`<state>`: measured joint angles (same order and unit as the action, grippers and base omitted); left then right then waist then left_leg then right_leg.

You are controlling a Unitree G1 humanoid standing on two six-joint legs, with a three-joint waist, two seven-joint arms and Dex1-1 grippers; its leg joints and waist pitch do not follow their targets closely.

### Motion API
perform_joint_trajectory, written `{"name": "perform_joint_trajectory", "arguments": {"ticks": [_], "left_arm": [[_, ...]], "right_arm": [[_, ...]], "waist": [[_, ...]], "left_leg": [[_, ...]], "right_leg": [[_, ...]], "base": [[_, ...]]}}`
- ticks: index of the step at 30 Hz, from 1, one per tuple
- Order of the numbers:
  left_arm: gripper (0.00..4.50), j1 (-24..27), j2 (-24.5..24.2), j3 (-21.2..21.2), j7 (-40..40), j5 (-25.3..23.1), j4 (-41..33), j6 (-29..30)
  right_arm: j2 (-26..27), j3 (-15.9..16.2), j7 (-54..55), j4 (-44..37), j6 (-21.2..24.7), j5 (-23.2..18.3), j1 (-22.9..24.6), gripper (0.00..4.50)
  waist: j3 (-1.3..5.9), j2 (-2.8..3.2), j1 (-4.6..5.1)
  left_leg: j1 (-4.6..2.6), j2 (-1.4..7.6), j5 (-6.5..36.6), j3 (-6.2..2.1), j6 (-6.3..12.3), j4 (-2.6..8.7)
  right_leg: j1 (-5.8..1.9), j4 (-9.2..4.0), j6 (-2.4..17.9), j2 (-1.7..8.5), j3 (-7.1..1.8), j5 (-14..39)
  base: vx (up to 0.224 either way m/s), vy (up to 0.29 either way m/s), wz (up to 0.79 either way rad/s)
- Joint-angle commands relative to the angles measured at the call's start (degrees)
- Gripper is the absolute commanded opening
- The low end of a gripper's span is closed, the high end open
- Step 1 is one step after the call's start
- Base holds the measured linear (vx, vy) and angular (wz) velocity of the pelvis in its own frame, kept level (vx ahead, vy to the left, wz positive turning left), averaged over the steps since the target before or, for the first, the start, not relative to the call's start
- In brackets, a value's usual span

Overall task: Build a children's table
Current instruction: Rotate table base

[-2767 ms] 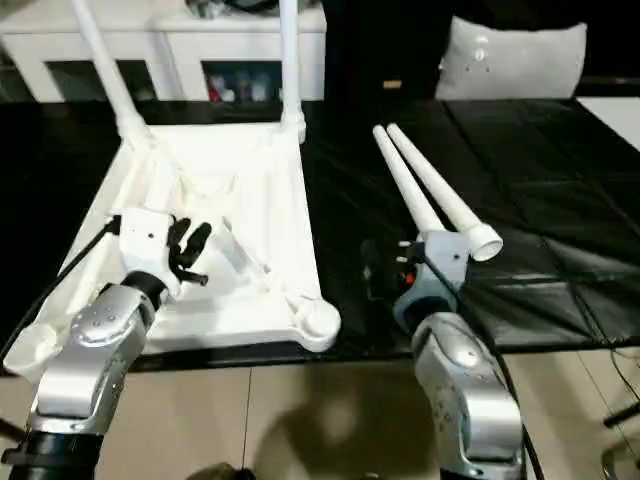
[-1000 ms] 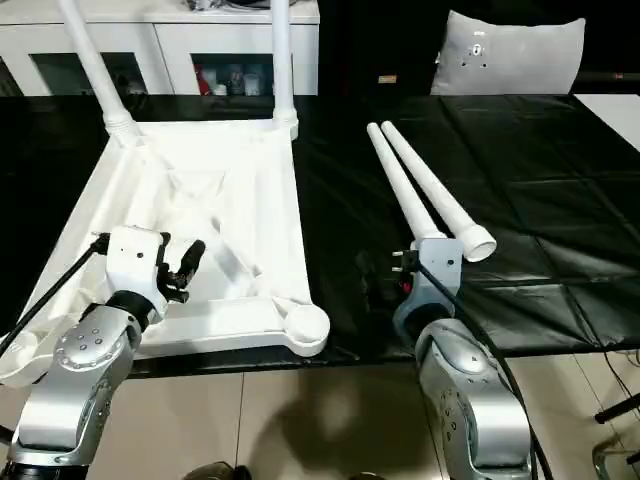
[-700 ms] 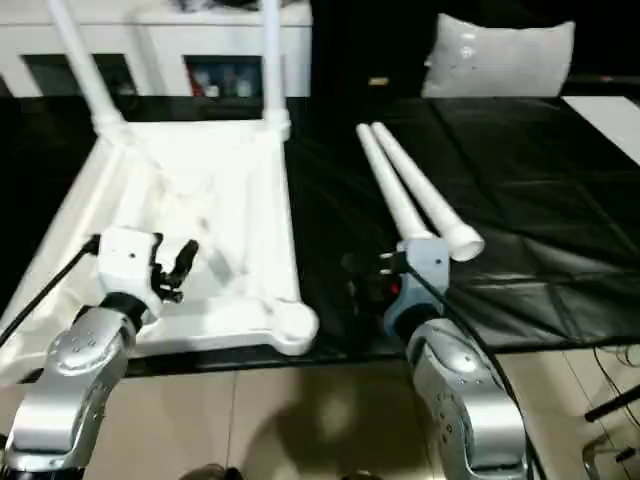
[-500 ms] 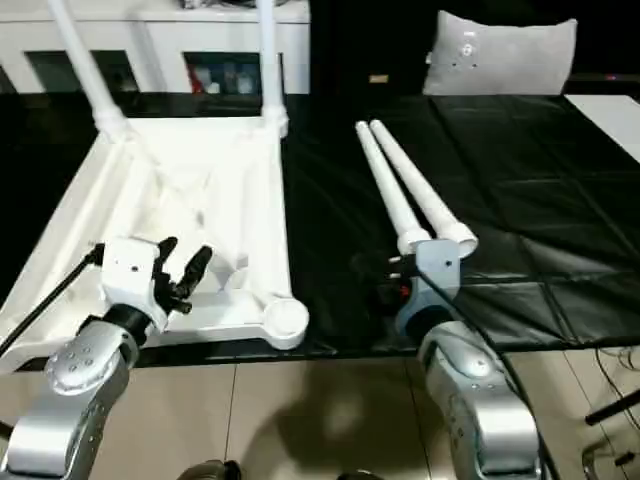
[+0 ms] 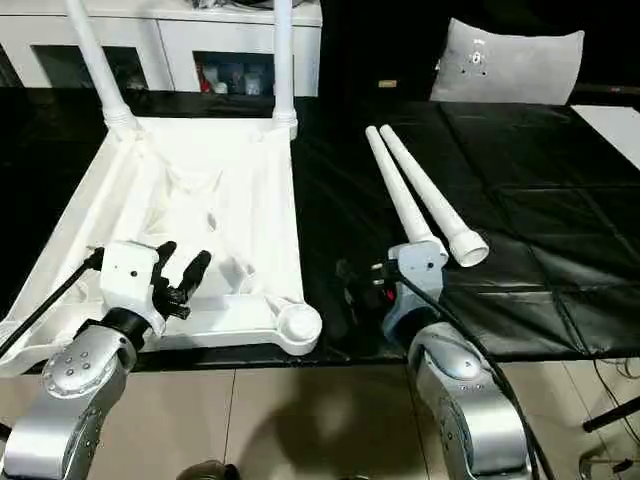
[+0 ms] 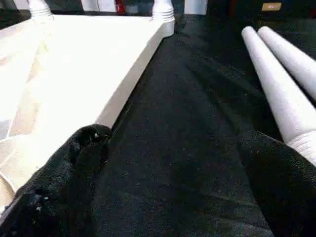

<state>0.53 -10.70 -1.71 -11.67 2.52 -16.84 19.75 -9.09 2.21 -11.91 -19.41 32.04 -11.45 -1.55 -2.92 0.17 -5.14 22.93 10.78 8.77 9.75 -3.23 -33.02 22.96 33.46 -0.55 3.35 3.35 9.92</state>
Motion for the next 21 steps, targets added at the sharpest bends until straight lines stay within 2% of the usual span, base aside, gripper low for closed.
{"name": "perform_joint_trajectory", "arguments": {"ticks": [1, 3, 6, 7, 8, 9, 10, 11, 12, 13, 14, 15, 16, 17, 18, 19, 20, 21], "left_arm": [[2.54, -0.2, -0.15, -0.63, -0.19, -0.35, -1.08, 0.44], [2.54, -0.51, -0.23, -0.79, -0.19, -0.43, -0.85, 0.64], [2.54, -0.98, -0.26, -0.8, -0.26, -0.41, -0.37, 0.72], [2.54, -1.26, -0.25, -0.74, -0.27, -0.37, -0.17, 0.76], [2.54, -1.35, -0.26, -0.72, -0.27, -0.37, -0.11, 0.77], [2.54, -1.48, -0.26, -0.69, -0.26, -0.35, -0.03, 0.77], [2.54, -1.57, -0.26, -0.67, -0.26, -0.34, 0.02, 0.78], [2.54, -1.64, -0.27, -0.68, -0.26, -0.34, 0.06, 0.79], [2.54, -1.8, -0.32, -0.71, -0.25, -0.36, 0.15, 0.83], [2.54, -1.84, -0.36, -0.71, -0.26, -0.35, 0.18, 0.82], [2.54, -1.86, -0.39, -0.71, -0.26, -0.33, 0.2, 0.81], [2.54, -1.92, -0.43, -0.73, -0.26, -0.33, 0.25, 0.82], [2.54, -1.99, -0.49, -0.78, -0.26, -0.37, 0.31, 0.83], [2.54, -2.04, -0.55, -0.8, -0.29, -0.38, 0.34, 0.82], [2.54, -2.09, -0.58, -0.83, -0.32, -0.38, 0.38, 0.82], [2.54, -2.14, -0.6, -0.85, -0.35, -0.39, 0.43, 0.82], [2.54, -2.16, -0.61, -0.87, -0.36, -0.39, 0.45, 0.81], [2.54, -2.18, -0.62, -0.88, -0.38, -0.39, 0.47, 0.82]], "right_arm": [[-0.28, 0.01, -0.32, 0.64, -0.48, 0.34, 0.31, 4.5], [-0.28, -0.13, -0.08, 0.66, -0.58, 0.39, 0.43, 4.5], [-0.36, -0.12, 0.05, 0.86, -0.81, 0.72, 0.5, 4.5], [-0.37, -0.1, 0.06, 0.95, -0.89, 0.82, 0.42, 4.5], [-0.36, -0.08, 0.09, 0.95, -0.93, 0.82, 0.42, 4.5], [-0.33, -0.08, 0.17, 0.94, -0.96, 0.82, 0.4, 4.5], [-0.29, -0.11, 0.26, 0.94, -0.96, 0.81, 0.38, 4.5], [-0.25, -0.17, 0.34, 0.93, -0.96, 0.79, 0.35, 4.5], [-0.16, -0.28, 0.48, 0.94, -0.94, 0.74, 0.29, 4.5], [-0.12, -0.32, 0.57, 0.93, -0.95, 0.75, 0.3, 4.5], [-0.1, -0.33, 0.61, 0.92, -0.95, 0.76, 0.31, 4.5], [-0.07, -0.38, 0.68, 0.94, -0.93, 0.75, 0.28, 4.5], [-0.07, -0.41, 0.74, 0.97, -0.91, 0.75, 0.24, 4.5], [-0.06, -0.42, 0.8, 0.96, -0.9, 0.77, 0.25, 4.5], [0.01, -0.5, 0.91, 0.94, -0.89, 0.74, 0.26, 4.5], [0.21, -0.74, 1.19, 0.89, -1.05, 0.7, 0.26, 4.5], [0.32, -0.88, 1.39, 0.86, -1.23, 0.75, 0.26, 4.5], [0.46, -1.07, 1.66, 0.83, -1.5, 0.82, 0.26, 4.5]], "waist": [[3.31, 0.53, -0.19], [3.23, 0.75, -0.18], [3.17, 0.68, -0.13], [2.86, 0.93, -0.03], [2.68, 0.89, 0.07], [2.22, 0.9, 0.2], [1.56, 0.92, 0.49], [0.74, 0.89, 1.07], [0.45, 1.07, 1.36], [0.03, 1.32, 2.01], [-0.25, 1.65, 2.28], [0.08, 2.25, 2.7], [0.07, 2.78, 2.53], [0.07, 1.91, 2.94], [0.05, 1.59, 2.81], [-0.41, 0.58, 3.29], [0.22, 0.54, 2.91], [0.44, 0.6, 2.82]], "left_leg": [[-1.41, 2.11, 16.93, -0.96, -1.35, 4.13], [-1.47, 2.17, 17.02, -0.98, -1.31, 4.18], [-1.67, 2.2, 18.49, -0.97, -1.54, 4.21], [-2.31, 2.2, 23.43, -1.06, -2.15, 4.46], [-2.68, 2.17, 26.25, -1.17, -2.44, 4.57], [-3.58, 2.02, 31.26, -1.36, -2.71, 4.7], [-4.84, 1.81, 36.19, -1.55, -2.81, 4.7], [-6.29, 1.36, 40.09, -1.61, -2.7, 4.26], [-7.25, 1.3, 42.04, -1.75, -2.61, 3.99], [-7.89, 1.34, 43.96, -1.98, -2.36, 3.95], [-8.07, 1.73, 45.49, -2.18, -2.43, 4.39], [-6.85, 2.95, 48.05, -2.8, -2.36, 6.01], [-5.28, 4.26, 51.26, -3.41, -2.66, 8.12], [-6.4, 3.22, 49.9, -2.8, -2.92, 7.17], [-7.45, 1.86, 46.96, -2.17, -2.95, 5.66], [-7.73, -0.13, 38.54, -1.3, -1.79, 2.75], [-5.87, -0.25, 30.39, -1.31, -0.43, 2.49], [-4.8, -0.07, 28.31, -1.57, -0.01, 3.1]], "right_leg": [[-1.92, -3.73, 5.21, 3.97, -2.68, 12.08], [-1.86, -3.75, 5.39, 3.85, -2.64, 12.09], [-1.79, -3.93, 5.29, 3.78, -2.59, 14.13], [-1.76, -4.33, 4.53, 3.77, -2.47, 19.49], [-1.79, -4.61, 3.88, 3.8, -2.38, 22.93], [-1.48, -5.51, 2.27, 3.76, -2.17, 29.95], [-1.25, -6.55, 0.85, 3.42, -1.49, 37.12], [-0.92, -8.09, -0.63, 2.89, -0.18, 43.48], [-0.9, -8.77, -1.05, 2.55, 0.78, 45.37], [-1.6, -9.38, -1.53, 2.13, 2.25, 45.24], [-2.12, -9.4, -1.43, 1.89, 2.99, 43.77], [-4.62, -6.88, -0.53, 2.2, 2.93, 37.82], [-6.65, -2.31, 0.82, 2.73, 1.33, 30.3], [-5.06, -4.35, 2.2, 3.34, 0.32, 30.79], [-3.91, -6.7, 2.34, 3.95, 0.14, 36.93], [-3.34, -9.57, -0.05, 4.93, 0.95, 50.27], [-5.36, -9.46, -1.03, 6.38, 0.15, 53.29], [-6.13, -8.74, -1.29, 6.13, 0.12, 52.35]], "base": [[0.0, 0.0, 0.0], [0.0, 0.0, 0.0], [0.0, 0.0, 0.0], [0.0, 0.0, 0.0], [0.0, 0.0, 0.0], [0.0, 0.0, 0.0], [0.0, 0.0, 0.0], [0.0, 0.0, 0.0], [0.0, 0.0, 0.0], [0.0, 0.0, 0.0], [0.0, 0.0, 0.0], [0.0, 0.0, 0.0], [0.0, 0.0, 0.0], [0.0, 0.0, 0.0], [0.0, 0.0, 0.0], [0.0, 0.0, 0.0], [0.093, -0.023, -0.15], [0.12, -0.007, -0.16]]}}
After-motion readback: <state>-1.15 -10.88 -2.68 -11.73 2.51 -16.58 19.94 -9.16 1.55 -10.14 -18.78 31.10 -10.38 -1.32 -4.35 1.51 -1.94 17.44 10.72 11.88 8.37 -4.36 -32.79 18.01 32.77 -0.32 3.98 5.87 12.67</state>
